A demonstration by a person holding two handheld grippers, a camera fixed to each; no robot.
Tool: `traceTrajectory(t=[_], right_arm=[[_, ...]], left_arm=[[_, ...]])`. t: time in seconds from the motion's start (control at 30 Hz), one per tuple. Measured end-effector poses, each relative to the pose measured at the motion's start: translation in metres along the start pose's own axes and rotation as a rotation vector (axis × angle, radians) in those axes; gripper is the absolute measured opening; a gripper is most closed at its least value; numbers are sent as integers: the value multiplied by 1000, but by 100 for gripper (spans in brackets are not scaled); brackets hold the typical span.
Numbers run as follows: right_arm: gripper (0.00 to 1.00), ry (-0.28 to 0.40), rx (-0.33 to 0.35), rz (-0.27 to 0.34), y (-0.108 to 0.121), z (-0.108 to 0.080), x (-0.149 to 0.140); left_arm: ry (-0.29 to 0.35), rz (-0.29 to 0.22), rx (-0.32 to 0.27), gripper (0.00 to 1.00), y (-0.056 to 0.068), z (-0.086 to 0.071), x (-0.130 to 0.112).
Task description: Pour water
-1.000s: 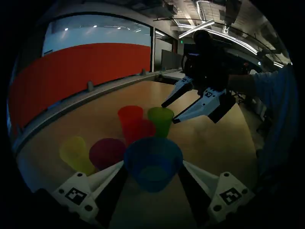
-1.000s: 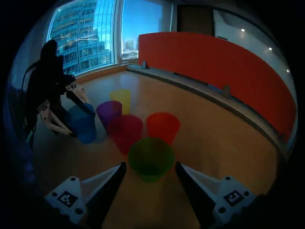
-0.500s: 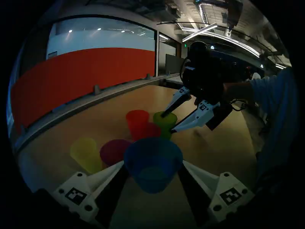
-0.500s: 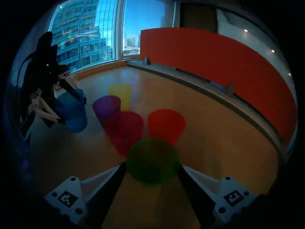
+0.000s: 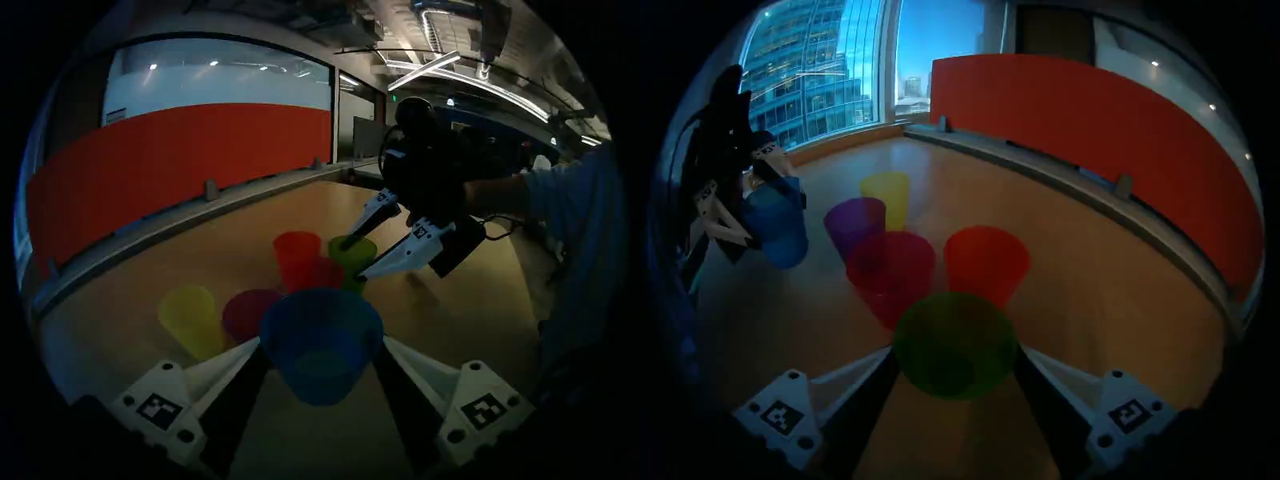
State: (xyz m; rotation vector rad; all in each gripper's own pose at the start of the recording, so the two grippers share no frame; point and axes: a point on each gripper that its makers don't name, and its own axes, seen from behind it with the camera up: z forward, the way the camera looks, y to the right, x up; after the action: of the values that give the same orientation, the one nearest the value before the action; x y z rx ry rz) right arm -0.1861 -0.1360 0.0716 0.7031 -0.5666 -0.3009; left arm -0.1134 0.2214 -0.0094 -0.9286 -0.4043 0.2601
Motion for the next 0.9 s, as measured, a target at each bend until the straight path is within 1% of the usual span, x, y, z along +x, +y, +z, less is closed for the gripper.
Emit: traceTrajectory(t=[0.1, 0.37, 0.67, 0.9], right_arm=[[91, 5, -7, 7, 1, 1, 0], [90, 35, -19, 23, 3, -1, 4], [90, 94, -31, 27, 3, -19, 23], [90, 152, -28, 10, -6, -37, 48]], left_arm=[[5, -4, 5, 84, -1, -2, 1], [13, -10, 22, 84, -5, -8, 4], [40, -15, 51, 84, -11, -19, 17], [57, -17, 70, 84, -16, -25, 24]])
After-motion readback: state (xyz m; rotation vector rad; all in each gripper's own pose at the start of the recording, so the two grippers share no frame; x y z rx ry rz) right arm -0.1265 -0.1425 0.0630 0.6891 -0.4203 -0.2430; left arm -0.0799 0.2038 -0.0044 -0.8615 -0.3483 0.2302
